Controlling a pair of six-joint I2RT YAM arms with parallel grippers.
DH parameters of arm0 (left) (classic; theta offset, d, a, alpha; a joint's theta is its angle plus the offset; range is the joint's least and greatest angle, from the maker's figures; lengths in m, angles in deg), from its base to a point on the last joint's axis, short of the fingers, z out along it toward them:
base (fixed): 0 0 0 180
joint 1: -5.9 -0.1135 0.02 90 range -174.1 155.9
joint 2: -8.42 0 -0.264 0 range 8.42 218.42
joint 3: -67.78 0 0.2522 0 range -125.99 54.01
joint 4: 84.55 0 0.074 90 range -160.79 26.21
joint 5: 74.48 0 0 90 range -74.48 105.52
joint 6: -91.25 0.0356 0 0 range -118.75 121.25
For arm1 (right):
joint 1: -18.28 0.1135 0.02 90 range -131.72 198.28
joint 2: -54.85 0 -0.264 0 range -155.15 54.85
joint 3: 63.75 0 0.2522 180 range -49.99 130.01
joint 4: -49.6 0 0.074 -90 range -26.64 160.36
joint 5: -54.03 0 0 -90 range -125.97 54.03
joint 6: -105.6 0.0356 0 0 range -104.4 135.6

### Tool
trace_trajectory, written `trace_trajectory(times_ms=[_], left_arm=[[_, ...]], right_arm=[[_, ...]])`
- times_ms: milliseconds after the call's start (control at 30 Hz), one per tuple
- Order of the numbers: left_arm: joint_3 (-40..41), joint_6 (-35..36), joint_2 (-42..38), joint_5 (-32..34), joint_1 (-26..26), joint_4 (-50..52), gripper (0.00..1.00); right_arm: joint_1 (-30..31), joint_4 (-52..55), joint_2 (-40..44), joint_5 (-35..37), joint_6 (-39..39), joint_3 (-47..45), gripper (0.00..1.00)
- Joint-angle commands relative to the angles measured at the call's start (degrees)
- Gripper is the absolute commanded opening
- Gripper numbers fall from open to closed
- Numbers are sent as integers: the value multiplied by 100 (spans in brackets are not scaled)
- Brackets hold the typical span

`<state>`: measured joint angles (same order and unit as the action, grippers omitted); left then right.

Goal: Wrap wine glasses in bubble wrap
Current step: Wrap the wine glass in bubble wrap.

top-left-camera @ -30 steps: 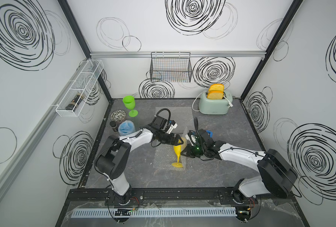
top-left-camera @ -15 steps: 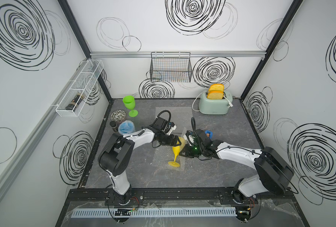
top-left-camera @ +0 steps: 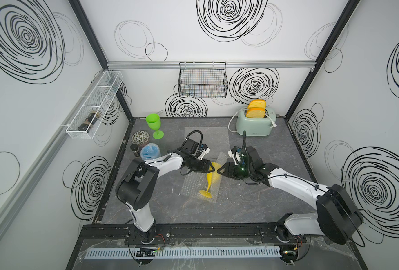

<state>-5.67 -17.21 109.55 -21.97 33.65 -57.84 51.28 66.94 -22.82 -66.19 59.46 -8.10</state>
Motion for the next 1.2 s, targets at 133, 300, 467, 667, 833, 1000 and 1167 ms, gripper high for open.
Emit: trace_trajectory(times_ms=[133,300,467,667,833,1000,1167], left_arm=[[193,-19,-31,46,-54,8,52],[261,-16,-94,18,-72,-33,51],[290,-2,-132,-29,-84,-46,50],[299,21,-192,-166,-93,-82,50],[339,20,-365,-312,-101,-107,57],[414,105,-759,-306,-147,35,70],[845,33,-1048,-274,-147,-104,73]], right_arm=[[-269,-642,-556,-98,359,-61,77],[-349,-922,-966,-154,467,-28,81],[-385,-952,-1358,-198,465,160,82],[-367,-894,-1753,-112,348,355,82],[-320,-845,-1929,-72,263,363,82],[-253,-687,-1875,23,55,421,81],[-166,-527,-1757,62,-61,500,81]])
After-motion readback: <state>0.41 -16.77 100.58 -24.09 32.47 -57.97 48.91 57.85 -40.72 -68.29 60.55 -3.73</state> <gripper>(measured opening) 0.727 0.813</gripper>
